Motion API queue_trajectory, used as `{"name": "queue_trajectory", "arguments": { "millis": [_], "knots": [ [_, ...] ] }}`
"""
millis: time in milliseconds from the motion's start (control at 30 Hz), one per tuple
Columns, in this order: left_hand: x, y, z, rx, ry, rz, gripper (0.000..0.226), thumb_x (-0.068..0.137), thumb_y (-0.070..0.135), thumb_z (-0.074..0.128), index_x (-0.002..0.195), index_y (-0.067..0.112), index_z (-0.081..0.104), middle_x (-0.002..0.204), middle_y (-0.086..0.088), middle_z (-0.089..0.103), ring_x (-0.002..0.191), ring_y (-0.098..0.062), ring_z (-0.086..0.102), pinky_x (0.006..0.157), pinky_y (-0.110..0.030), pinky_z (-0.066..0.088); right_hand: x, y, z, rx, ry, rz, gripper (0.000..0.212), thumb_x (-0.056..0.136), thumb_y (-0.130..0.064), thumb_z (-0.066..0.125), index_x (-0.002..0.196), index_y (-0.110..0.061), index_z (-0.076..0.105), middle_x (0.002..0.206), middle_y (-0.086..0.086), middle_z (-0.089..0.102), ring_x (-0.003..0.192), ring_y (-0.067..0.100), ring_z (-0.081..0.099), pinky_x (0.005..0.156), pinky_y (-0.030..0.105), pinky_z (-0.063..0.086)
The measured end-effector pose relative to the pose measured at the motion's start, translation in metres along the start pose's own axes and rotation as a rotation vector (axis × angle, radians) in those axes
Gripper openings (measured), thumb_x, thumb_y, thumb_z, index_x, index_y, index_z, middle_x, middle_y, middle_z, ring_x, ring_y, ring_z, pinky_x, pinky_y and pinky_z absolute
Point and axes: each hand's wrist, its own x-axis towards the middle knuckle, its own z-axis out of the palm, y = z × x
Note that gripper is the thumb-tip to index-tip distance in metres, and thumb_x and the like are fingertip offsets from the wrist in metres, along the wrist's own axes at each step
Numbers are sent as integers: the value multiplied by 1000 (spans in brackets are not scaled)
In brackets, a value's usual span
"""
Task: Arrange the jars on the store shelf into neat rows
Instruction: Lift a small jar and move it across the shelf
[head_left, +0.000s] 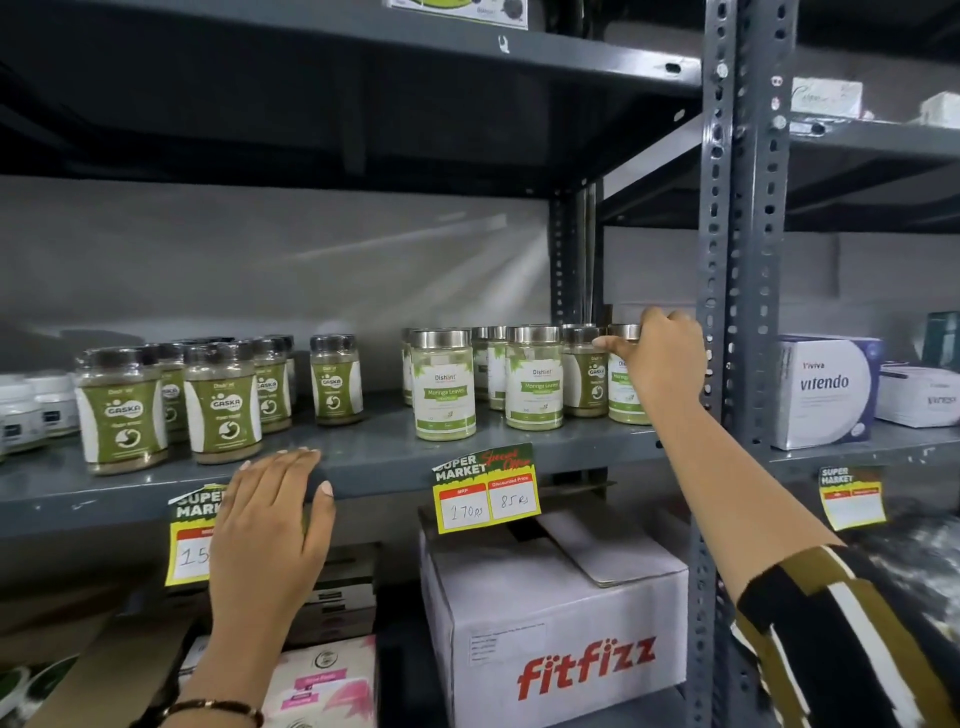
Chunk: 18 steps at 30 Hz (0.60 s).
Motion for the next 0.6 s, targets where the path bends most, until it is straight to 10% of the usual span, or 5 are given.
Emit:
{"name": "queue_trajectory", "arguments": {
  "millis": [167,267,400,600],
  "knots": [
    [0,-1,1,4,6,-3,44,90,32,37,114,4,61,112,-14,63,109,-30,53,100,-42,32,5,-1,9,-211,-13,-240,59,83,-50,59,114,0,58,122,23,57,112,38,53,85,46,48],
    [0,-1,2,3,9,-1,44,90,32,37,114,4,61,112,-14,63,109,-30,53,99,-43,33,16,-7,18,-286,-64,-575,45,92,-34,54,129,-10,54,143,13,48,132,31,42,114,55,20],
    [0,-2,2,19,9,18,44,90,32,38,113,2,61,111,-15,64,107,-31,55,98,-44,34,37,-20,10,-453,-373,-530,46,91,-48,48,131,-26,52,155,6,28,145,25,17,107,67,-7],
    [1,-2,1,20,15,24,44,90,32,38,112,2,61,110,-16,64,107,-32,55,99,-44,33,55,-30,-9,-227,-574,-418,23,78,-52,65,86,-31,60,104,-3,68,119,24,51,107,65,-13]
  ]
}}
